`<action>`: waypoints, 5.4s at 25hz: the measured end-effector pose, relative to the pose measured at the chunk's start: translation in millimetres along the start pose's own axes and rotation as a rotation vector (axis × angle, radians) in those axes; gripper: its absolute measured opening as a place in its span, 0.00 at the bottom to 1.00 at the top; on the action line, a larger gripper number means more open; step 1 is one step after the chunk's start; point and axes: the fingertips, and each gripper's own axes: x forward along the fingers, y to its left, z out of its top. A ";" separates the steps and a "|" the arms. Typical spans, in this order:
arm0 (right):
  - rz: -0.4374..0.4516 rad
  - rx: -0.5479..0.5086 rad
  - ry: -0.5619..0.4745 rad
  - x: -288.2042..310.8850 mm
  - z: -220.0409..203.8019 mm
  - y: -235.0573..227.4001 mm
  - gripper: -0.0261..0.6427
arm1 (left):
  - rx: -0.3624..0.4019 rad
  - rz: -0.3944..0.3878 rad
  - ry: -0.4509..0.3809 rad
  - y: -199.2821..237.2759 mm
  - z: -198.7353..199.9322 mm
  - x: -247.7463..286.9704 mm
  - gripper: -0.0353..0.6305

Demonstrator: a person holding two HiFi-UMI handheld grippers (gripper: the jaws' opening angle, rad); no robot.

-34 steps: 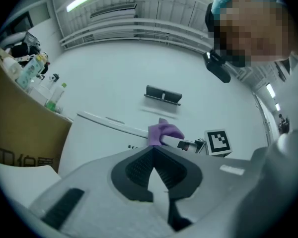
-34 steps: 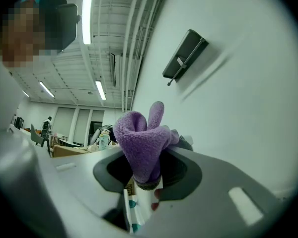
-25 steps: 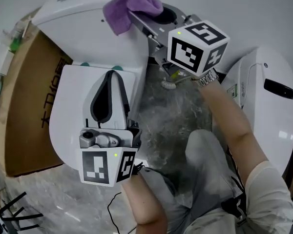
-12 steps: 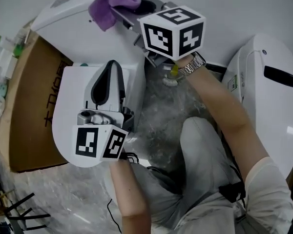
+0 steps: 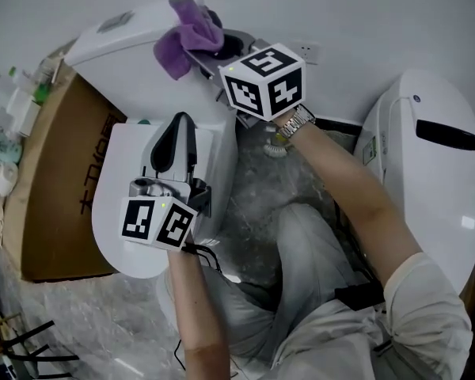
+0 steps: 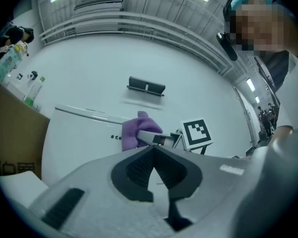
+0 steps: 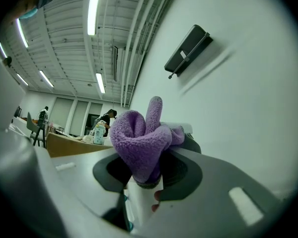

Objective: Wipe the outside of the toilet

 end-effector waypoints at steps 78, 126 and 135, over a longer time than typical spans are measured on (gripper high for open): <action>0.178 0.198 0.204 -5.8 -141.6 -70.8 0.24 | -0.094 -0.099 -0.013 -2.7 -29.8 17.8 0.06; -0.171 -0.469 0.120 18.4 38.9 -105.5 0.24 | -0.092 -0.098 -0.016 -5.2 -31.1 17.4 0.06; -0.195 -0.509 0.244 15.1 -44.4 -105.4 0.24 | -0.095 -0.093 -0.042 0.0 -22.3 15.0 0.06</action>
